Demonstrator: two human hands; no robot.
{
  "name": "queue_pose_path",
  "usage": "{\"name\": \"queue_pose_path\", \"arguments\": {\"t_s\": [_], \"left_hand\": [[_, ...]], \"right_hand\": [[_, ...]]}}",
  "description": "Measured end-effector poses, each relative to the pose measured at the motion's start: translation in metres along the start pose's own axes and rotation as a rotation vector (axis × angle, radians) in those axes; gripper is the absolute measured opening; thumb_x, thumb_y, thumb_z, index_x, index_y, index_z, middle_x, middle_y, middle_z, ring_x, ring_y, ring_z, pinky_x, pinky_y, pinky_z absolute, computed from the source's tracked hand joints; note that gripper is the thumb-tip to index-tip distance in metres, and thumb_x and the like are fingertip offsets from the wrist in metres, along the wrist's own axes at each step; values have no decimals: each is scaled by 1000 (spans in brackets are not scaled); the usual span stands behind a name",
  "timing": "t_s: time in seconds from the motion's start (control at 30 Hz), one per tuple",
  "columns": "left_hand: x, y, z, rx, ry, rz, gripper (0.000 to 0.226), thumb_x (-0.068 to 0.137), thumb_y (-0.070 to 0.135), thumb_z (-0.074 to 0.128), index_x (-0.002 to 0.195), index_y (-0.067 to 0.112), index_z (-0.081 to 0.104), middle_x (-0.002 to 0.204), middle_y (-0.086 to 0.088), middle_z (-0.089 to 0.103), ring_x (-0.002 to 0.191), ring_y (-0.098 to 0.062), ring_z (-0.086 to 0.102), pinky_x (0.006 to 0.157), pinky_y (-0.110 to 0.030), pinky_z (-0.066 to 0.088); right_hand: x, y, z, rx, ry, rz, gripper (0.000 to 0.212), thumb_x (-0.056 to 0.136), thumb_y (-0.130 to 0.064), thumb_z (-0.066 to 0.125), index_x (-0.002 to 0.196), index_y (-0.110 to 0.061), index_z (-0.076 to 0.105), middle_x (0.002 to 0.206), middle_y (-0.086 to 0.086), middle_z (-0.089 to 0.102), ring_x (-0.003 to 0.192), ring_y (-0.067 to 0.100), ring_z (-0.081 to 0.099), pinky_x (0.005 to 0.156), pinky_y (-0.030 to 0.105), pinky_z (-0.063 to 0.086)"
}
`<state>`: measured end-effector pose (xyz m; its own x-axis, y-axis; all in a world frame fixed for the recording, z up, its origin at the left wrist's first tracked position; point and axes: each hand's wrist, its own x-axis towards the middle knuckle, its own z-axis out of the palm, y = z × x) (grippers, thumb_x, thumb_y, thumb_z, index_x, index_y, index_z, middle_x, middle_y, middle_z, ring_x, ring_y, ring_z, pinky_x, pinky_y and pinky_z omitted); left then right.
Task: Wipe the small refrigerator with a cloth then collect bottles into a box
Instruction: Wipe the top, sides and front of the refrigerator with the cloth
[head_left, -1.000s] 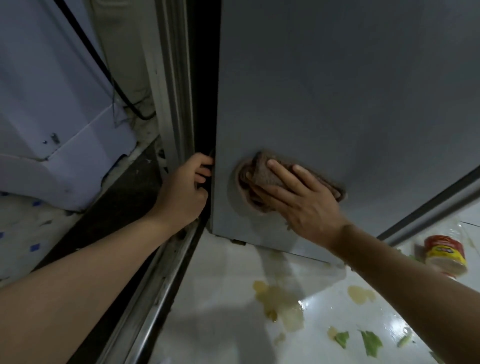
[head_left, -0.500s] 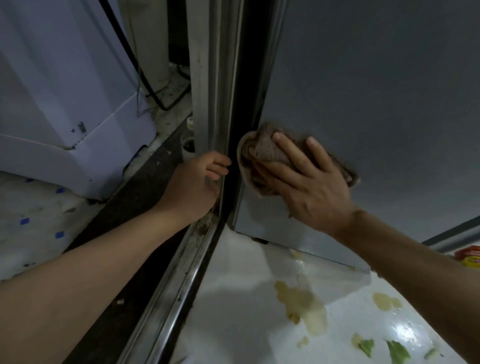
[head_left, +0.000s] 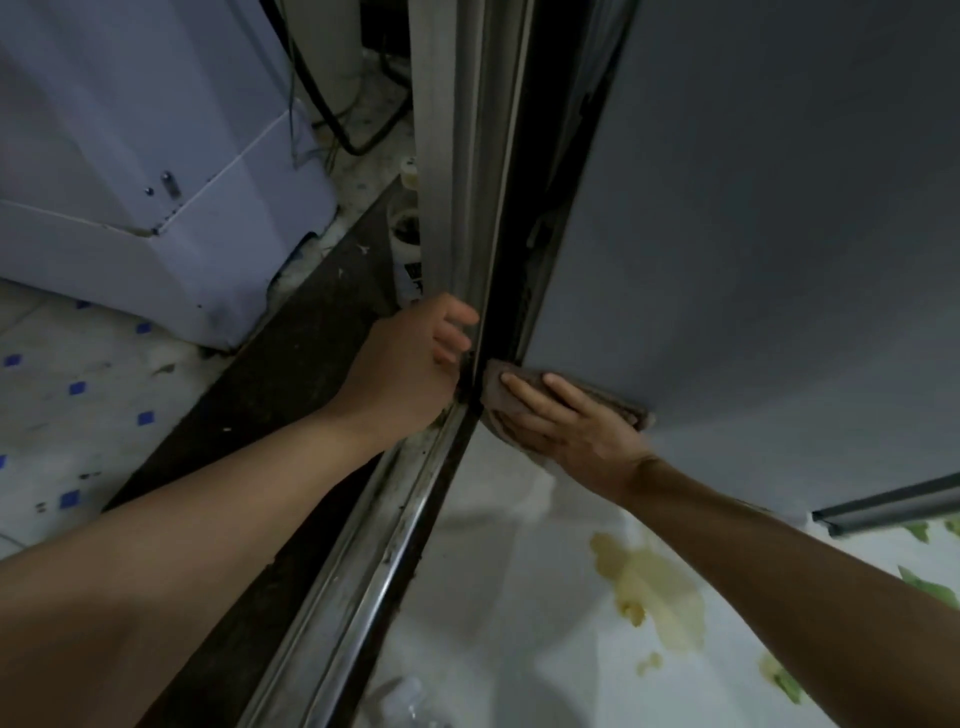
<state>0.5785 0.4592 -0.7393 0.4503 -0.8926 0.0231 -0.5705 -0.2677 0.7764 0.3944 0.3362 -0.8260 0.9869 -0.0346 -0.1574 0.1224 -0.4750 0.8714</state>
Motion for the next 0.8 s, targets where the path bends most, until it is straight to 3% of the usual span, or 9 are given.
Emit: {"name": "queue_pose_path", "arguments": {"t_s": [0.1, 0.2, 0.3, 0.43, 0.57, 0.67, 0.8], "left_hand": [[0, 3, 10, 0, -20, -8, 45, 80, -5, 54, 114, 24, 56, 97, 5, 62, 86, -5, 59, 72, -11, 44], [0, 11, 19, 13, -39, -5, 48, 81, -2, 57, 119, 26, 52, 102, 7, 60, 87, -3, 58, 69, -9, 42], [1, 22, 27, 21, -54, 10, 53, 83, 2, 58, 128, 26, 44, 109, 6, 57, 91, -7, 57, 74, -16, 45], [5, 37, 36, 24, -45, 0, 59, 84, 7, 61, 134, 25, 36, 114, 2, 57, 98, -13, 59, 83, -31, 49], [7, 46, 49, 39, 38, -58, 55, 84, 8, 60, 131, 22, 35, 106, -5, 60, 94, -20, 62, 84, -44, 53], [5, 48, 58, 49, 81, -79, 55, 82, 9, 60, 129, 20, 34, 111, -7, 59, 97, -24, 61, 85, -45, 52], [3, 48, 63, 34, 99, -104, 55, 83, 12, 60, 130, 21, 33, 116, -6, 56, 99, -24, 58, 86, -45, 52]], "right_hand": [[6, -14, 2, -53, -64, -100, 67, 89, -14, 23, 149, -7, -6, 159, 16, -2, 142, 41, -13, 105, 60, -17], [10, -18, 3, -72, -126, -129, 75, 94, -20, 43, 151, -7, -4, 157, 20, -13, 132, 49, -27, 96, 64, -23], [5, -16, 3, -81, -191, -160, 86, 89, -19, 59, 152, -12, 1, 157, 18, -17, 133, 48, -28, 94, 65, -25], [-17, -11, 10, -106, -157, -184, 78, 91, -21, 51, 153, -17, 4, 158, 13, -18, 131, 45, -34, 98, 60, -23], [-70, -12, 32, -105, -94, -191, 64, 95, -22, 42, 153, -19, 14, 159, 9, -11, 136, 40, -22, 104, 55, -15], [-108, -10, 46, -58, -53, -148, 61, 90, -26, 51, 148, -30, 30, 159, -6, 3, 143, 29, -2, 112, 47, -2], [-142, -3, 57, -79, -86, -148, 74, 77, -28, 71, 142, -40, 38, 155, -15, 10, 142, 22, 2, 116, 41, 7]]}}
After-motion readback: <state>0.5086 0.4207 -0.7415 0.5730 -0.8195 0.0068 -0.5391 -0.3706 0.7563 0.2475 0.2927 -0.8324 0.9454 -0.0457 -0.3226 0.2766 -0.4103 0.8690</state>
